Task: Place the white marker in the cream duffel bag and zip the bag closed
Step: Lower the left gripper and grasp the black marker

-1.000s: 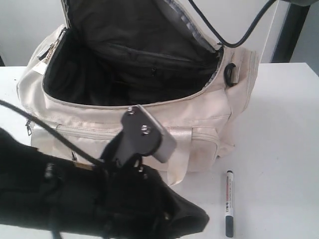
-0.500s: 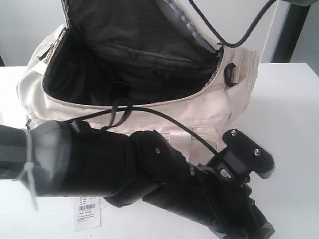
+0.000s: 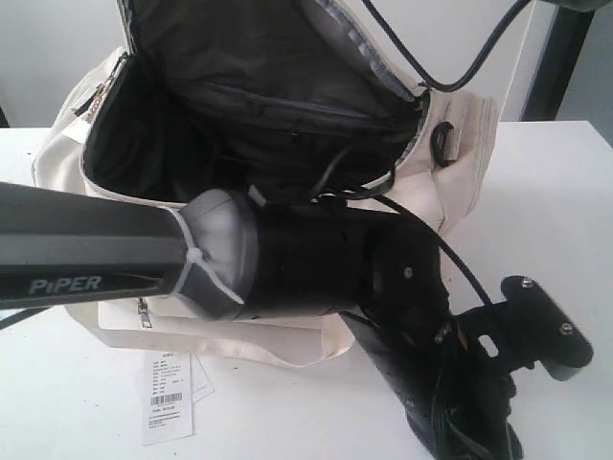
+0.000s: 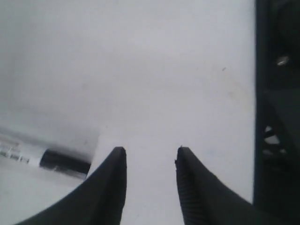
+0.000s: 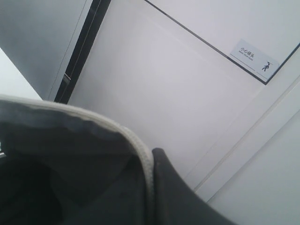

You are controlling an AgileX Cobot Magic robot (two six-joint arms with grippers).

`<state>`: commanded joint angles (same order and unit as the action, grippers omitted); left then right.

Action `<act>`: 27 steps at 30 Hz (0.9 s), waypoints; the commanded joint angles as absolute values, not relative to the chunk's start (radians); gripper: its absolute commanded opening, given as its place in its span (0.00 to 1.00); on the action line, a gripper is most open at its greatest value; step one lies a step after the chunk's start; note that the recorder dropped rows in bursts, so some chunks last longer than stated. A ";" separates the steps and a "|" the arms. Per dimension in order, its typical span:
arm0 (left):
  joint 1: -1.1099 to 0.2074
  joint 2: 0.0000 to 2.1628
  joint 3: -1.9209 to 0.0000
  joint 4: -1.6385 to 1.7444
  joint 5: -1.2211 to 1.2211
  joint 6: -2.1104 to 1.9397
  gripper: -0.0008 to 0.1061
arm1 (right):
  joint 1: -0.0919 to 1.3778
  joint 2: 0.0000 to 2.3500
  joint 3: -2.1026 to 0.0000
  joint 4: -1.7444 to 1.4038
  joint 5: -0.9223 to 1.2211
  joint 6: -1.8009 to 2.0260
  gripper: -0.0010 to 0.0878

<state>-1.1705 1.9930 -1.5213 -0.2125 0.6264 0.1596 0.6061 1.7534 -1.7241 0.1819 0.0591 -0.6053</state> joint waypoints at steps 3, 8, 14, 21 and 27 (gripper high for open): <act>-1.171 2.000 -1.537 -0.161 0.571 0.041 0.49 | 0.606 1.753 -1.724 0.182 0.059 -0.605 0.01; -1.171 2.002 -1.537 -0.137 0.486 -0.043 0.63 | 0.606 1.753 -1.724 0.182 0.059 -0.605 0.01; -1.171 2.072 -1.554 0.224 0.502 -0.501 0.62 | 0.606 1.753 -1.724 0.182 0.059 -0.605 0.01; -1.171 2.142 -1.621 0.344 0.501 -0.684 0.62 | 0.606 1.753 -1.724 0.182 0.059 -0.605 0.01; -1.171 2.142 -1.657 0.321 0.463 -0.723 0.62 | 0.606 1.753 -1.724 0.182 0.059 -0.605 0.01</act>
<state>-1.1705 2.1421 -1.6566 0.3211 0.4628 -0.7230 0.6061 1.7534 -1.7241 0.1819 0.0591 -0.6053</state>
